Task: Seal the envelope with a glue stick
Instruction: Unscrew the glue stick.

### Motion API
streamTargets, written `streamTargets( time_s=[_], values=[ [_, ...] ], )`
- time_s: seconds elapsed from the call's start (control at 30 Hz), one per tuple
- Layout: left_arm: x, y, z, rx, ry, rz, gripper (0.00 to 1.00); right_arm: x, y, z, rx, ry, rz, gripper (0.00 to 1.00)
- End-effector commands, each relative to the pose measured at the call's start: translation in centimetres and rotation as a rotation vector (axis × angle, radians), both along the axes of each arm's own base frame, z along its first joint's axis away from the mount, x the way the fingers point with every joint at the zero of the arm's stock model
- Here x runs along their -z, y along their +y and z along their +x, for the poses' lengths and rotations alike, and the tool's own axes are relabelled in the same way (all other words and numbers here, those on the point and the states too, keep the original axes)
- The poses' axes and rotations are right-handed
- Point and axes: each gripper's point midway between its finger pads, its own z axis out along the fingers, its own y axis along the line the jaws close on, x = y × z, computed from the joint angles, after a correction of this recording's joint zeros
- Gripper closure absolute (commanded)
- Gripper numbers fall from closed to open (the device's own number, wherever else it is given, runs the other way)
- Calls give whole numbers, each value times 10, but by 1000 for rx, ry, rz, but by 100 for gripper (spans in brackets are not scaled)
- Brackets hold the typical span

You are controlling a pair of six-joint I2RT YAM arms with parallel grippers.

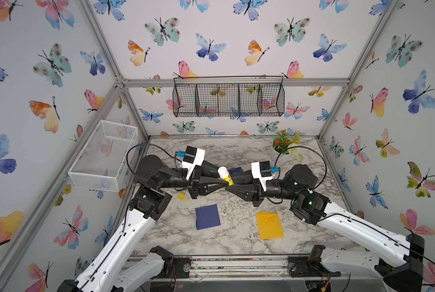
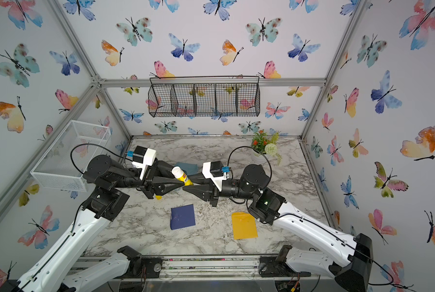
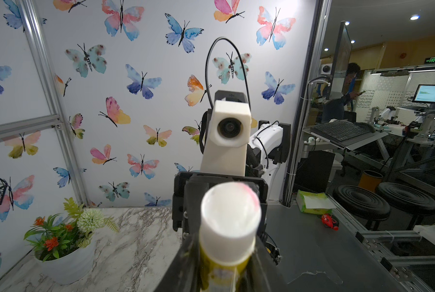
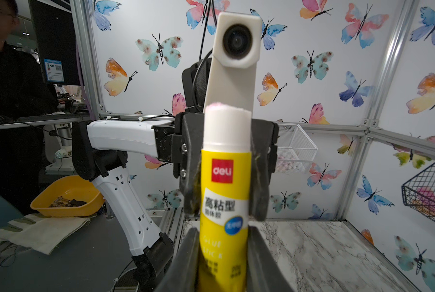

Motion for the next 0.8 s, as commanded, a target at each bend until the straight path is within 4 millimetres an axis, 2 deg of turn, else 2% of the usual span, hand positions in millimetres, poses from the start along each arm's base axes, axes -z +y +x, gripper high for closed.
streamTargets(
  time_s=[0.0,0.4,0.53,0.67,0.7,0.77],
  values=[
    [-1,-2,8,-31,24,-10,55,-4,-2,-10,-40,-44,16,98],
    [-2,-6,9,-24,37,-10,54,-8,-2,-12,-43,-54,19,98],
    [-5,-6,10,-33,29,-16,75,-11,-5,-11,-26,-58,28,98],
    [-12,-6,11,-47,29,-34,85,-11,-8,-9,-3,-66,34,95],
    [-15,-5,11,-53,26,-42,87,-11,-9,-9,0,-67,36,92],
    [-23,-2,11,-73,17,-71,90,-13,-11,-9,7,-74,43,77]
  ],
)
